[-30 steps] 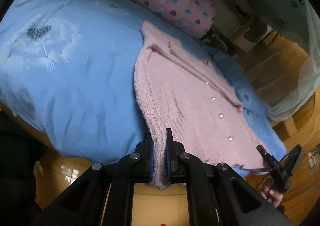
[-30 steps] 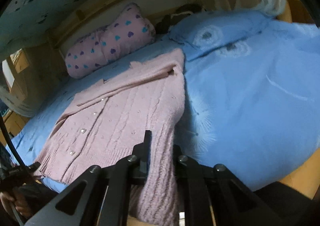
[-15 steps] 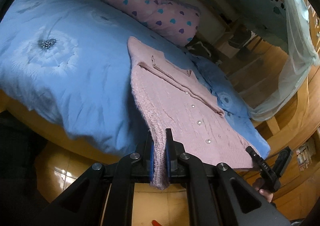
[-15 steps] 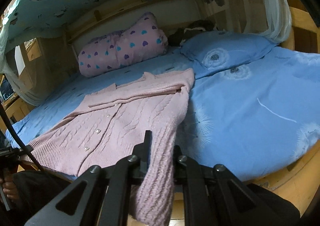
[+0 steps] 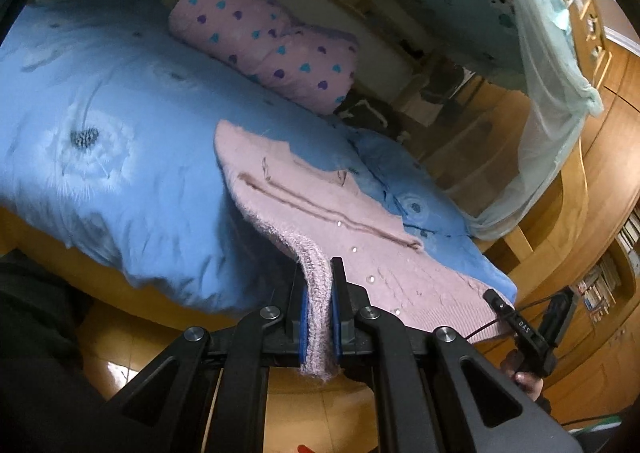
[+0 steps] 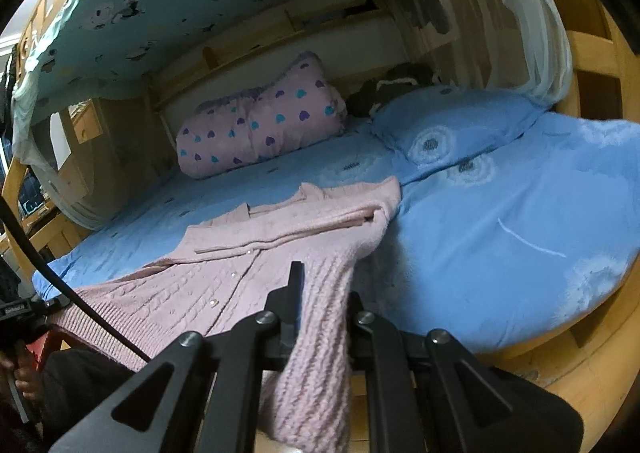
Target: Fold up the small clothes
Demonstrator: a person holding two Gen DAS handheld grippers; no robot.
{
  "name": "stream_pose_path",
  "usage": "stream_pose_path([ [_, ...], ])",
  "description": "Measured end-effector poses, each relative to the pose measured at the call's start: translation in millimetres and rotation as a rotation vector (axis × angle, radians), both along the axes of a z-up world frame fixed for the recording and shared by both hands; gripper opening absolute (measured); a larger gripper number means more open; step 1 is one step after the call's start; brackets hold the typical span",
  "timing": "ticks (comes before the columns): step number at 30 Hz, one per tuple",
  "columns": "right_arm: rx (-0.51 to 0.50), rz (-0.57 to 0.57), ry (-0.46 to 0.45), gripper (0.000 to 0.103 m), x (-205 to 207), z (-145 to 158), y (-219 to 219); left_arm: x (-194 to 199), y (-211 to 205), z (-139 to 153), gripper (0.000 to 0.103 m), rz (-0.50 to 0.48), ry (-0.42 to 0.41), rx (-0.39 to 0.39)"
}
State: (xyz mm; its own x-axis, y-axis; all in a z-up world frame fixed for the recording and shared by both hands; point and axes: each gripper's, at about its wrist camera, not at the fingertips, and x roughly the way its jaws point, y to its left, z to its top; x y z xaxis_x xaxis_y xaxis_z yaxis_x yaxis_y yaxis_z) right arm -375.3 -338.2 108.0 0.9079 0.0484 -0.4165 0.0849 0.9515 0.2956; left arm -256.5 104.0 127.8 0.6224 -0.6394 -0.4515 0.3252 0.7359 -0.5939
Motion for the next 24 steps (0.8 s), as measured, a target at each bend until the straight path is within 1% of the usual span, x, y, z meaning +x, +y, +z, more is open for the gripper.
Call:
stream_pose_path([
  [3,0.004,0.014,-0.009,0.009,-6,4,1,-7,7,5,0.0,0.025,-0.033,-0.014],
  [5,-0.006,0.02,-0.014,0.009,-11,6,4,-11,12,10,0.0,0.048,-0.041,-0.036],
  [7,-0.02,0.024,-0.019,0.009,-16,9,8,-15,15,15,0.0,0.059,-0.057,-0.042],
  [9,-0.019,0.027,-0.032,0.009,-21,12,10,-20,14,21,0.0,0.06,-0.08,-0.036],
  [12,-0.016,0.033,-0.048,0.009,-28,19,12,-26,13,26,0.0,0.034,-0.097,-0.044],
  [17,-0.043,0.034,-0.068,0.009,-33,31,14,-30,12,27,0.0,0.017,-0.104,-0.041],
  [21,-0.04,0.036,-0.073,0.009,-34,33,14,-26,21,24,0.0,0.029,-0.089,-0.069],
  [24,-0.024,0.037,-0.071,0.009,-30,34,13,-24,29,25,0.0,0.05,-0.088,-0.067],
])
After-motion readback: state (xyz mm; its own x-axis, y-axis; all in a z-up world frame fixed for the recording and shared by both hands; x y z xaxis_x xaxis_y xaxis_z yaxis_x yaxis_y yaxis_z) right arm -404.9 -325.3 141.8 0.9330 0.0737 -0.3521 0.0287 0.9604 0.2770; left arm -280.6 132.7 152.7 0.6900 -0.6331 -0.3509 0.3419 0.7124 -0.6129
